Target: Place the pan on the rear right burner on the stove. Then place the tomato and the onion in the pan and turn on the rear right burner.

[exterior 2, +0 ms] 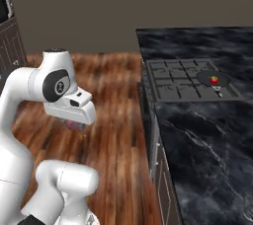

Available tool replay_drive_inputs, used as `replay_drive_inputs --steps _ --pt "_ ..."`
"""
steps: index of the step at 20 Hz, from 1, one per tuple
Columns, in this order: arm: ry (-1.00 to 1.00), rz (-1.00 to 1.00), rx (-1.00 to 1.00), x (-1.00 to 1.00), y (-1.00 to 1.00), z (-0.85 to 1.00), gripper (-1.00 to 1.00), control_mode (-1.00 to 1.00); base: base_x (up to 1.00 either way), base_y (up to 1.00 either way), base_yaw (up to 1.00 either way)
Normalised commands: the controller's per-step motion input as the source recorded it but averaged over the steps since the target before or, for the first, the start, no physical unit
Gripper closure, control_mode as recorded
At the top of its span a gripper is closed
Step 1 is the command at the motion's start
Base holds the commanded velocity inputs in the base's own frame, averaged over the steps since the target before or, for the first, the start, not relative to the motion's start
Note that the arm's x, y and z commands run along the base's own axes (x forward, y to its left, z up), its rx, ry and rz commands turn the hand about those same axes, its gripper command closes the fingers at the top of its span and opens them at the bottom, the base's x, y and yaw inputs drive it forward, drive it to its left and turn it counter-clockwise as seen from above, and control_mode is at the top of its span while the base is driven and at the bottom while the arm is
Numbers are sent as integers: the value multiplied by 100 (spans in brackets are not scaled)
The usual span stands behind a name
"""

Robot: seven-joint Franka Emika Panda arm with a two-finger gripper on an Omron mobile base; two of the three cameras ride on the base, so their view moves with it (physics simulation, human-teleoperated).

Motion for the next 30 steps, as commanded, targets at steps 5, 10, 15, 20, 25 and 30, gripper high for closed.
replay_drive_inputs --steps 5,10,15,20,25,30 --pt "0 0 0 0 0 0 100 100 23 16 -51" --pt "0 0 0 0 0 0 100 100 10 17 -50" --pt "0 0 0 0 0 0 100 100 2 26 -47" --pt "0 0 0 0 0 0 100 100 0 48 -43" --pt "0 0 0 0 0 0 100 100 5 68 -31" --pt "0 0 0 0 0 0 100 100 17 82 -17"
